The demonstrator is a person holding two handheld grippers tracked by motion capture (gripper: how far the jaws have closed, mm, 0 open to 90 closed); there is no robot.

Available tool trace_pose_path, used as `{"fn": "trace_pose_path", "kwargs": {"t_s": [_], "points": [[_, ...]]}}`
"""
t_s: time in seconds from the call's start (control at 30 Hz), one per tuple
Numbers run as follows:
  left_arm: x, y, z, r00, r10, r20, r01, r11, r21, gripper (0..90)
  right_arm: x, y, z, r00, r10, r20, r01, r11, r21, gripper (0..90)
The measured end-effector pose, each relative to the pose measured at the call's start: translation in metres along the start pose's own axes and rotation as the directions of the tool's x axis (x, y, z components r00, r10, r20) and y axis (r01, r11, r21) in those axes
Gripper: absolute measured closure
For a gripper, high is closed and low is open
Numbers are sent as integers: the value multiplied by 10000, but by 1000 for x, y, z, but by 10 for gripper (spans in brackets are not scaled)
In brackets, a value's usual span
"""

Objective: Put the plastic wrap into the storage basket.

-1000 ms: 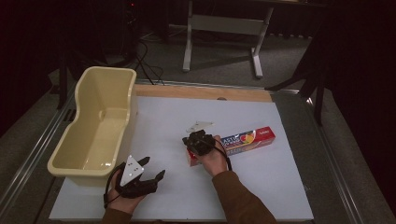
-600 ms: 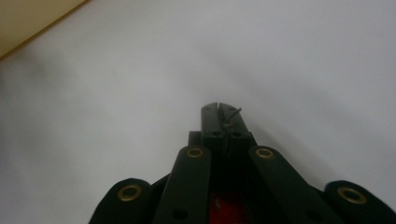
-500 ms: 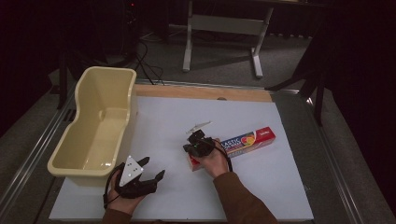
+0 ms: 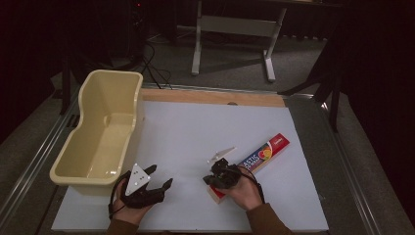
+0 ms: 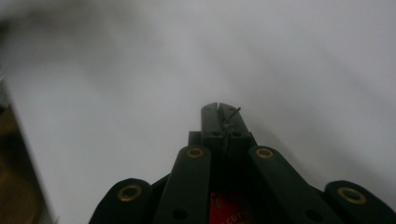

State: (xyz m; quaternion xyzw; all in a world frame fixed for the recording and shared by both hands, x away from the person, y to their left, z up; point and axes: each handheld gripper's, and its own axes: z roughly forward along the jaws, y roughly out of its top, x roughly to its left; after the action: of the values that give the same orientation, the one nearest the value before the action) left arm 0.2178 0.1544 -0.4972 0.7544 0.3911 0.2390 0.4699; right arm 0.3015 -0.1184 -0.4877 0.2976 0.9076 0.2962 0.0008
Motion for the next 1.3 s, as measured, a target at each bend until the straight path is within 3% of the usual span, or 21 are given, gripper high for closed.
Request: {"fn": "trace_pose_path", "kwargs": {"t_s": [0.17, 0.2, 0.3, 0.4, 0.47, 0.53, 0.57, 0.6, 0.63, 0.7, 0.77, 0.9, 0.93, 1.0, 1.07, 1.13, 1.17, 1.27, 1.3], "points": [[0, 0, -1, 10000, 34, -19, -34, 10000, -52, 298, 2, -21, -15, 10000, 32, 13, -32, 10000, -86, 900], [0, 0, 0, 10000, 27, -27, -27, 10000, -64, 298, 0, -32, -23, 9999, 159, 22, -158, 9995, -258, 900], [-1, 0, 0, 10000, 14, -21, -14, 10000, -24, 299, 0, -37, -29, 9996, 229, 187, -217, 9977, -637, 840], [-1, 0, 1, 10000, 44, -45, -44, 10000, -5, 299, -2, -43, -47, 9957, 130, 914, 4, 9895, -1446, 640], [-1, 0, 1, 10000, 24, -37, -24, 10000, -3, 299, -8, -46, -59, 9865, 418, 1581, -106, 9810, -1936, 551], [-1, 0, 1, 10000, 26, -38, -26, 10000, -5, 299, -20, -52, -74, 9706, 1247, 2059, -704, 9650, -2525, 494], [-1, 0, 1, 10000, 26, -38, -26, 10000, -5, 299, -20, -52, -74, 9706, 1247, 2059, -704, 9650, -2525, 494], [-1, 0, 1, 10000, 13, -34, -14, 10000, -25, 299, -25, -55, -78, 9631, 1576, 2183, -956, 9581, -2700, 468], [-1, 0, 1, 10000, 15, -31, -15, 10000, -26, 299, -35, -61, -86, 9484, 2083, 2390, -1334, 9461, -2952, 420], [-1, 0, 1, 10000, 21, -33, -21, 10000, -28, 298, -45, -69, -94, 9266, 2564, 2749, -1649, 9345, -3156, 394], [-1, 0, 1, 10000, 11, -44, -11, 10000, -24, 299, -56, -82, -103, 8993, 3088, 3097, -2005, 9204, -3356, 396], [-1, 0, 2, 10000, 30, -40, -30, 10000, 2, 299, -72, -103, -112, 8606, 3727, 3470, -2512, 9035, -3472, 485], [-1, 0, 2, 10000, 38, -40, -38, 10000, 14, 298, -79, -109, -112, 8463, 3892, 3637, -2693, 9017, -3383, 529], [-2, -1, 3, 10000, 58, -33, -58, 10000, 24, 299, -89, -119, -111, 8341, 4096, 3696, -3015, 8994, -3165, 737], [-2, -1, 3, 10000, 51, -37, -51, 10000, 47, 300, -97, -126, -108, 8183, 4312, 3800, -3326, 8945, -2989, 871], [-2, -1, 3, 10000, 62, -32, -62, 10000, 50, 300, -110, -133, -103, 7957, 4588, 3955, -3656, 8843, -2903, 900], [-2, -1, 3, 10000, 70, -36, -70, 10000, 47, 301, -116, -135, -101, 7881, 4663, 4018, -3778, 8818, -2824, 900], [-2, -1, 3, 10000, 62, -50, -62, 10000, 71, 302, -129, -138, -96, 7642, 5078, 3977, -4266, 8604, -2787, 900], [-1, -1, 3, 10000, 67, -51, -67, 9999, 79, 302, -133, -138, -95, 7611, 5198, 3879, -4394, 8532, -2810, 900]]}}
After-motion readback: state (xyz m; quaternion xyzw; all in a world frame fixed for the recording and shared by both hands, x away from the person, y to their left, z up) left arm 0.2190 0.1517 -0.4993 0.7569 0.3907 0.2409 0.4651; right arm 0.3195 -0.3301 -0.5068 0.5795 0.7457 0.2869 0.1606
